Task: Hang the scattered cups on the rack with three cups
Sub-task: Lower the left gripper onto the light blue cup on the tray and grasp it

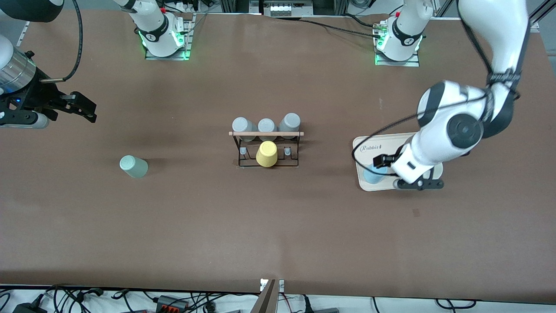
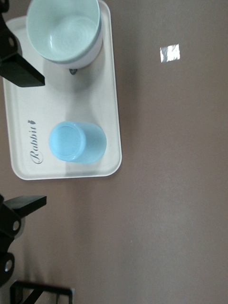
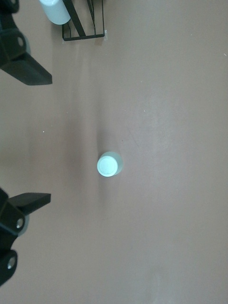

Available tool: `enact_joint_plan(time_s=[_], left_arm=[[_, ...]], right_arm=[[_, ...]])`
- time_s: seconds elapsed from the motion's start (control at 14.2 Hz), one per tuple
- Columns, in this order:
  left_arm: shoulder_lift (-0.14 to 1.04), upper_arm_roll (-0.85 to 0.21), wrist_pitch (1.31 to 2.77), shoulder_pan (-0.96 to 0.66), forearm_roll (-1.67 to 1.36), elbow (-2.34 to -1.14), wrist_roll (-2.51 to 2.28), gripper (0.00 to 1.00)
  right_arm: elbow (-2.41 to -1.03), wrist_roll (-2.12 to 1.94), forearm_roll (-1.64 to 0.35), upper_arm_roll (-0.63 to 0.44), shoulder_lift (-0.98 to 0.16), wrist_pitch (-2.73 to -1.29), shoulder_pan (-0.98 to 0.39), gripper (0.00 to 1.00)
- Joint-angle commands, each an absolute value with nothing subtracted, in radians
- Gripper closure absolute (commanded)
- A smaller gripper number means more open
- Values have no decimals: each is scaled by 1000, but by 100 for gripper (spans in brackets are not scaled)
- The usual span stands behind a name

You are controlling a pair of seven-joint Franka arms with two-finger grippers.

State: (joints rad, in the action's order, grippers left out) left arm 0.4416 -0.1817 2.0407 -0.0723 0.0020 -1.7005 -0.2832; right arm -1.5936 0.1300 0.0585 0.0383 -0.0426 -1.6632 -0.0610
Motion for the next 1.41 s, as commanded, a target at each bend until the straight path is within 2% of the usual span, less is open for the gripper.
enact_joint_plan(time_s=[0.0,0.56,0.99,1.27,1.34], left_arm=[[518,-179,2080,-78,20,-1666,-265,0],[548,-178,2239,-98,112,-1784,-272,0],[546,-175,2256,-98,115,-1821,-270,0],[534,-173,2332,-92,114,-1879,-268,0],[532,-175,2330,-91,114,-1879,-264,7]], right_arm=[[-1568,121,71,37,-54,-1651,-64,0],[-1568,129,72,37,-52,-1651,-64,0],[-1568,126,72,37,-52,-1651,-66,0],[-1568,126,72,38,-52,-1651,-64,0],[-1568,126,72,37,-52,-1651,-66,0]])
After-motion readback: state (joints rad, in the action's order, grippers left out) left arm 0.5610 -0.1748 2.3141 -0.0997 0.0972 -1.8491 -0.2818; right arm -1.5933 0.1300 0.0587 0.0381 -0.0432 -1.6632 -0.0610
